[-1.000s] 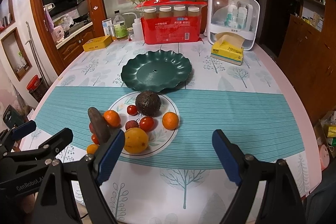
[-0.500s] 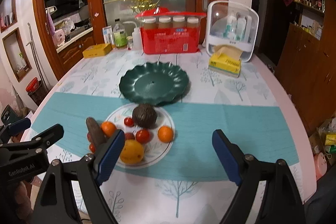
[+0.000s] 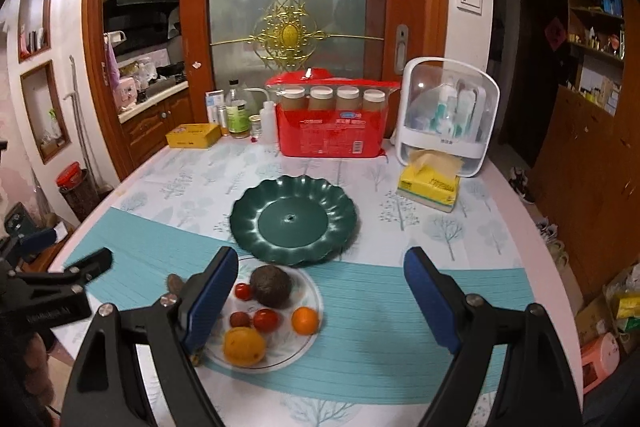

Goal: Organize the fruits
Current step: 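Grasp a tangerine with the left tool while the right tool grasps another tangerine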

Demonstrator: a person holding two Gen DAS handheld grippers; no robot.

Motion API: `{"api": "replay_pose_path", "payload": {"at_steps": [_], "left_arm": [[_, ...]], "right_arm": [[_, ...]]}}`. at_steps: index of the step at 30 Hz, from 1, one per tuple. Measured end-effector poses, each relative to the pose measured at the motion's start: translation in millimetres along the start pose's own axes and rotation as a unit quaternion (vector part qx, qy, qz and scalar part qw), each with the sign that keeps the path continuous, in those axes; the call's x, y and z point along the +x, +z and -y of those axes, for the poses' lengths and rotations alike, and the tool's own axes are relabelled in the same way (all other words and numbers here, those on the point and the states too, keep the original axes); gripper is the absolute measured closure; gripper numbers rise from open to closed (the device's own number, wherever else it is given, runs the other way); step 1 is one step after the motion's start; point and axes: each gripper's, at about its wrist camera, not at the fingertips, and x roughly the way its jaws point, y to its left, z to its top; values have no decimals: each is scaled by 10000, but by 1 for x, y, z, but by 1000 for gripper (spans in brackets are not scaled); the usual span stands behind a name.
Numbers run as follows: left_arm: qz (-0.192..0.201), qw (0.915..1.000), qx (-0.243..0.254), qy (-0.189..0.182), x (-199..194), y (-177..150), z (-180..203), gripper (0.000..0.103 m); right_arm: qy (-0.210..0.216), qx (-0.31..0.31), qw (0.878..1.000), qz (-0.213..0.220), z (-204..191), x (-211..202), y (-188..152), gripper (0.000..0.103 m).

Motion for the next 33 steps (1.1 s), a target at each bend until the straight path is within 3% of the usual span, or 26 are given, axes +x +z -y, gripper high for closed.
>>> {"api": "replay_pose_path", "payload": {"at_steps": [6, 11, 17, 21, 25, 28, 30, 33], "left_arm": [[-369, 9993, 8, -10, 41, -20, -12, 1], [-918, 9955, 223, 27, 76, -60, -16, 1], [-1314, 9898, 413, -360, 97, -98, -12, 2], [-1293, 9888, 646, -364, 103, -108, -3, 14], [-1433, 9850, 759, -594, 115, -114, 7, 25], [-1618, 9808, 798, -734, 125, -118, 11, 41], [-1701, 9789, 802, -804, 131, -119, 14, 56], [-1668, 9792, 874, -755, 134, -121, 18, 68]], "right_arm": [[28, 93, 9986, -514, 11, 42, -18, 18], [115, 8, 9941, -1079, 14, 86, -42, 34], [241, -106, 9849, -1711, 11, 131, -68, 50], [395, -156, 9805, -1918, 7, 150, -77, 51], [500, -213, 9781, -2010, 3, 161, -80, 51], [636, -199, 9760, -2075, 1, 167, -81, 51], [685, -198, 9750, -2104, 0, 171, -82, 51], [705, -219, 9741, -2139, -2, 178, -83, 51]]}}
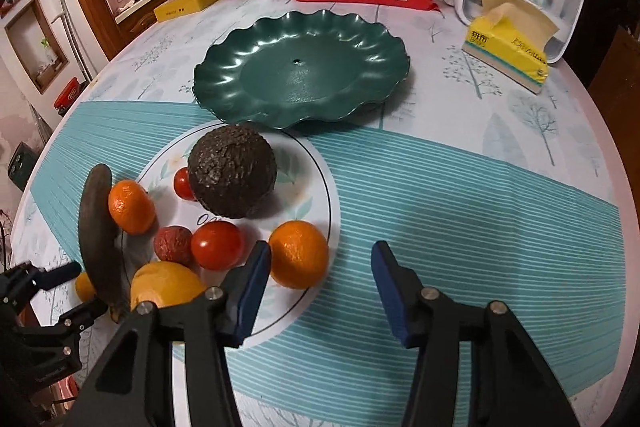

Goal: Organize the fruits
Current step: 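Grasp a tangerine with the left tool while the right tool grasps another tangerine, then carry both tangerines onto the green plate and open both tools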

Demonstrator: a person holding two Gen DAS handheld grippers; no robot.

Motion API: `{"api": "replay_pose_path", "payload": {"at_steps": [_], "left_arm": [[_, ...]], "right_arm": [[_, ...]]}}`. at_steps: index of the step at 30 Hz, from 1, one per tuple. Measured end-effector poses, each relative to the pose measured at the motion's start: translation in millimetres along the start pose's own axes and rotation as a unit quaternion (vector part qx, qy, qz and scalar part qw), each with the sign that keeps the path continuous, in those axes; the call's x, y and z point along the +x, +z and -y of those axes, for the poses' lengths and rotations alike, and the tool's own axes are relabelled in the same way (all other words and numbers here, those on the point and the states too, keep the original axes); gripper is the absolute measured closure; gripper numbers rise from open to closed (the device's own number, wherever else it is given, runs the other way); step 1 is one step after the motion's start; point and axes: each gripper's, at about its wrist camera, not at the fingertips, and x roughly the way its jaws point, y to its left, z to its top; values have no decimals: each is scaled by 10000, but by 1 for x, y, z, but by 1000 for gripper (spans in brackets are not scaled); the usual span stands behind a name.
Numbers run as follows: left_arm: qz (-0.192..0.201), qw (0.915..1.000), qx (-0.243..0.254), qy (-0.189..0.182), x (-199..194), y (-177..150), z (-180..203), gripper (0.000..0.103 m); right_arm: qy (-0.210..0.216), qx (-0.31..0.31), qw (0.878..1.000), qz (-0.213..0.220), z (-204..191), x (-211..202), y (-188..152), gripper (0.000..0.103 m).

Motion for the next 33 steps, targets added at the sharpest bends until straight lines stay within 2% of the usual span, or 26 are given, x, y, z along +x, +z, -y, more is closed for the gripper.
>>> {"api": "replay_pose_path", "payload": {"at_steps": [3, 7, 12, 16, 21, 24, 26, 29, 33], "left_arm": [[43, 10000, 41, 5, 0, -1, 2, 73], [69, 10000, 51, 11, -1, -1, 3, 74], [106, 9999, -49, -13, -5, -2, 0, 75], [294, 9993, -210, -25, -24, -3, -6, 75], [615, 9977, -271, 16, -58, 5, -9, 75], [952, 9952, -21, 227, -85, 24, -2, 75], [1121, 9934, 81, 236, -107, 44, 1, 75], [1391, 9901, 140, 137, -146, 83, 4, 75], [1814, 9830, 189, 190, -192, 138, 11, 74]], "right_arm": [[123, -9, 9999, -11, -1, 6, 1, 54], [300, -131, 9994, -82, -10, 12, 3, 69], [130, -327, 9994, -39, -19, 11, 1, 70], [449, -188, 9987, -126, -15, 2, -4, 70], [521, -166, 9985, 29, -17, -25, -7, 70], [577, -171, 9981, 129, -18, -49, -3, 71], [570, -232, 9977, 289, -19, -70, 4, 71], [605, -137, 9965, 555, -14, -111, 28, 71], [506, -108, 9909, 1245, -8, -181, 75, 70]]}}
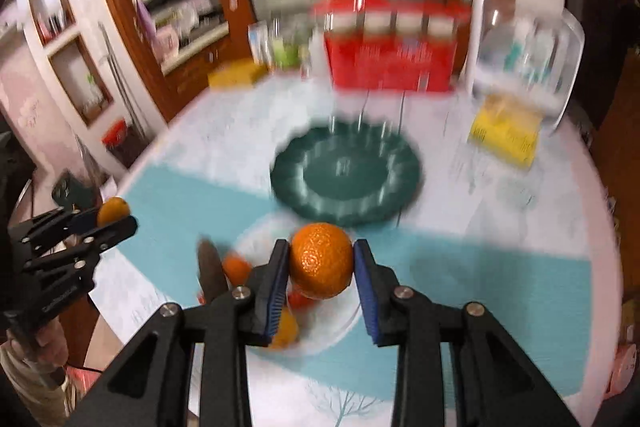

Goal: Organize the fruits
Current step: 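Carry both tangerines onto the green plate and open both tools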

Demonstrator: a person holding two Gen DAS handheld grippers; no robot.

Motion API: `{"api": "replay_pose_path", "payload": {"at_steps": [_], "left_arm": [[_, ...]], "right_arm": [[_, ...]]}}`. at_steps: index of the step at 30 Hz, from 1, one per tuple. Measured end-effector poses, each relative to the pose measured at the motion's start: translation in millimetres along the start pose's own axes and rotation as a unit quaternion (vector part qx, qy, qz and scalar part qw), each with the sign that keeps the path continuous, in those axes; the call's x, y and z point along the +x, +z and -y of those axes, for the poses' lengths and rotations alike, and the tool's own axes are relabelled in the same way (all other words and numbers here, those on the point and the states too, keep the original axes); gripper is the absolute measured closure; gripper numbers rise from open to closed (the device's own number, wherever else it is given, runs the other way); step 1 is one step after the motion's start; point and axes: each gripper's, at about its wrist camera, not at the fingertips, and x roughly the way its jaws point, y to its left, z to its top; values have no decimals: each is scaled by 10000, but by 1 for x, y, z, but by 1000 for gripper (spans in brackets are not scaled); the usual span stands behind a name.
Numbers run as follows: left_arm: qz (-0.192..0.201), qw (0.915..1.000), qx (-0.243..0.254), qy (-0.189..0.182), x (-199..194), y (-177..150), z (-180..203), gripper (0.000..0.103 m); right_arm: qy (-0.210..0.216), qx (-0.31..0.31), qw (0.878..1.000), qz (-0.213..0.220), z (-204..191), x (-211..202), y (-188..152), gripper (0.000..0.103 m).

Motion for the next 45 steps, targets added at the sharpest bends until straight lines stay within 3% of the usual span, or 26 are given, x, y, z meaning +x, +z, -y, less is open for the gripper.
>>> {"api": "replay_pose_path", "payload": {"at_steps": [5, 10, 14, 20, 23, 28, 32, 36, 38, 45], "left_arm": [[202, 9995, 86, 243, 10, 76, 6, 74], [-192, 9995, 34, 228, 72, 120, 6, 74], [-639, 9978, 70, 153, 143, 116, 10, 74], [-1332, 9910, 75, -70, 248, 83, 26, 74], [-1643, 9862, 91, -191, 290, 65, 31, 74], [-2072, 9775, 89, -379, 333, 37, 36, 74], [-2255, 9730, 85, -488, 349, 27, 38, 73], [-2308, 9722, 145, -358, 349, 24, 36, 34], [-2177, 9753, 57, -358, 344, 26, 31, 25], [-1866, 9770, -408, -943, 313, 29, 16, 24]], "right_arm": [[-315, -162, 9974, 633, -5, -40, 70, 70], [-587, -201, 9967, 520, -1, -7, 116, 70], [-658, -88, 9977, -128, 17, 68, 124, 70], [-371, 356, 9902, -1299, 50, 206, 87, 70], [-336, 500, 9833, -1718, 60, 254, 65, 70], [-194, 571, 9757, -2106, 67, 293, 42, 70], [-152, 612, 9745, -2154, 67, 305, 33, 69], [-87, 670, 9755, -2095, 70, 304, 32, 67], [-128, 690, 9758, -2069, 72, 299, 31, 67], [-164, 606, 9804, -1870, 70, 273, 33, 64]]}}
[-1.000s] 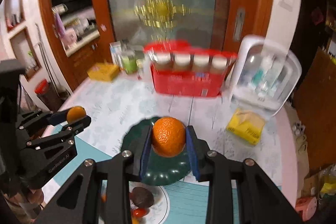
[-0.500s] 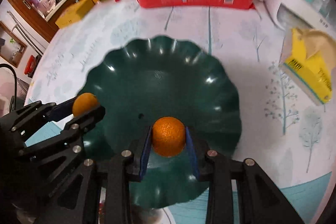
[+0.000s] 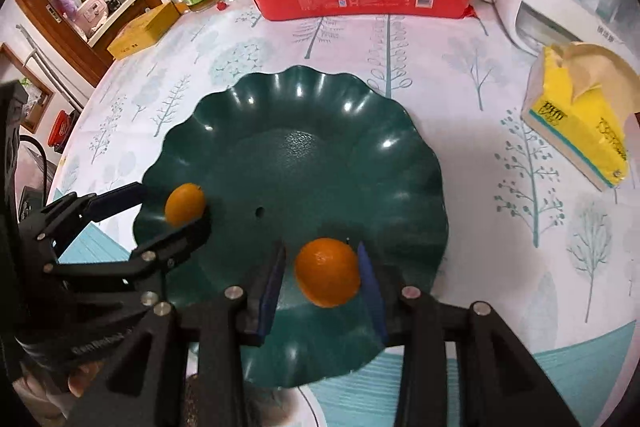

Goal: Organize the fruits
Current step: 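Carry both tangerines onto the green plate and open both tools, then move both open tools back toward the white fruit plate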

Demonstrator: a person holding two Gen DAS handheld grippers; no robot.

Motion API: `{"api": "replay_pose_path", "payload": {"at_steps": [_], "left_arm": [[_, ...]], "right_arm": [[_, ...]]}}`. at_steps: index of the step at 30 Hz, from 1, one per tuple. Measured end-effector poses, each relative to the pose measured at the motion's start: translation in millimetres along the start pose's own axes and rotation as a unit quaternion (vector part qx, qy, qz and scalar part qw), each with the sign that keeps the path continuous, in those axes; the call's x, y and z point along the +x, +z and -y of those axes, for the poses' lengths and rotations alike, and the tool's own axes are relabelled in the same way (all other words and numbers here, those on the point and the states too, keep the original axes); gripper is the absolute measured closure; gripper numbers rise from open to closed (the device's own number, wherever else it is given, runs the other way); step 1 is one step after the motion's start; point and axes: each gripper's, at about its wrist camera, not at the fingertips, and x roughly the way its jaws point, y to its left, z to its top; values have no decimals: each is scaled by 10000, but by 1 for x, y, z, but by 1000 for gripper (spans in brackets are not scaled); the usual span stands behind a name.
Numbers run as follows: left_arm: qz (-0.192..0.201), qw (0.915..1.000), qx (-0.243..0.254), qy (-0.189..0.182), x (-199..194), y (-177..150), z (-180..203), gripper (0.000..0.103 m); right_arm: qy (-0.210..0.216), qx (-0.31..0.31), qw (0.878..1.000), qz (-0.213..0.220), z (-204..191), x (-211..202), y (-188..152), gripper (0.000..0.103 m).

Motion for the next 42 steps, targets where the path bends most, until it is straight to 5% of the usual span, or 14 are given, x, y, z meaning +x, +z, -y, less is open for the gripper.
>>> {"api": "replay_pose_path", "payload": {"at_steps": [9, 22, 25, 27, 31, 42], "left_arm": [[236, 9983, 232, 476, -65, -18, 15, 24], [1205, 9901, 302, 660, -217, -76, 34, 23], [1366, 9874, 295, 738, -240, -92, 36, 17], [1485, 9850, 331, 814, -252, -106, 39, 6], [1652, 9812, 369, 929, -268, -131, 44, 5], [2047, 9777, -95, 467, -274, -202, 45, 5]], "right_arm": [[83, -51, 9994, 331, -14, -48, -19, 64], [242, -227, 9916, 1246, -43, -167, -65, 64], [235, -268, 9884, 1476, -49, -192, -82, 54], [245, -254, 9855, 1659, -52, -208, -94, 48], [382, -228, 9799, 1944, -56, -231, -117, 39], [380, -428, 9733, 2221, -70, -239, -175, 37]]}}
